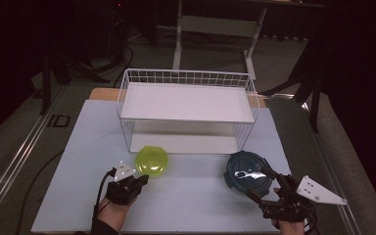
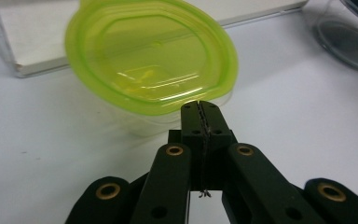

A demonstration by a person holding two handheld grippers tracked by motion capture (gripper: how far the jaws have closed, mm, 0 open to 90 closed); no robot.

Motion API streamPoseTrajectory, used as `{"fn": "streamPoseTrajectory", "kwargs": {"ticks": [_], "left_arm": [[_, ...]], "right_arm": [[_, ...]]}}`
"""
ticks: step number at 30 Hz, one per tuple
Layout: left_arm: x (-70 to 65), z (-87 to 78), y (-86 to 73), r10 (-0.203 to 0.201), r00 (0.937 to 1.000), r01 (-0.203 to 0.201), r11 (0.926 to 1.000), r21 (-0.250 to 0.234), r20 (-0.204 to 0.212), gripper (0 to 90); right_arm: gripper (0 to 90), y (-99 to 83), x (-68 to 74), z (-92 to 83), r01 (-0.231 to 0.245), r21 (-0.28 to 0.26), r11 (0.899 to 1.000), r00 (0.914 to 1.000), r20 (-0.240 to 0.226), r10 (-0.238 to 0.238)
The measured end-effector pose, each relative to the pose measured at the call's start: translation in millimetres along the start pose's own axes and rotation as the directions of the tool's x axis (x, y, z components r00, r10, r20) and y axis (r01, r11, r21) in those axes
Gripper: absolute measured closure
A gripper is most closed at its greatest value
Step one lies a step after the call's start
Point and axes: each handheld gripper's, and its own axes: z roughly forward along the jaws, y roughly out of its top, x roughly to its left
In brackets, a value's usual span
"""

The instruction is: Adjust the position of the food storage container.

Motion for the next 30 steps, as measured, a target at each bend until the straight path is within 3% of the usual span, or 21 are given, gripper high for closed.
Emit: {"fn": "streamPoseTrajectory", "kwargs": {"ticks": [7, 12, 15, 22, 30], "left_arm": [[-20.3, 16.9, 8.9, 0.019, 0.9976, -0.019, 0.9998, 0.002, 0.067, 89.4], [-27.5, 27.9, 13.5, 0.034, 0.9967, -0.035, 0.9993, 0.010, 0.073, 89.4], [-19.7, 29.3, 12.1, 0.007, 0.9983, -0.008, 0.9999, 0.013, 0.058, 89.4], [1.9, 9.8, 4.2, -0.021, 0.9998, 0.021, 0.9998, 0.005, 0.006, 89.4], [29.1, -4.8, -1.9, -0.093, 0.9944, 0.092, 0.9957, -0.013, -0.051, 89.4]], "right_arm": [[11.2, -0.2, 0.1, 0.1, 0.002, 0.002, 1.000, 1.0000, 0.000, -0.002], [11.1, -0.2, -1.1, -1.5, 0.001, -0.001, 1.000, 1.0000, 0.002, -0.001], [11.1, -0.4, -2.5, -2.3, -0.002, -0.002, 1.000, 1.0000, 0.002, 0.002], [11.2, -1.2, -3.6, -2.1, -0.004, 0.000, 1.000, 1.0000, 0.008, 0.004], [11.1, -1.4, -3.1, -2.2, -0.002, 0.008, 1.000, 0.9999, 0.016, 0.002]]}}
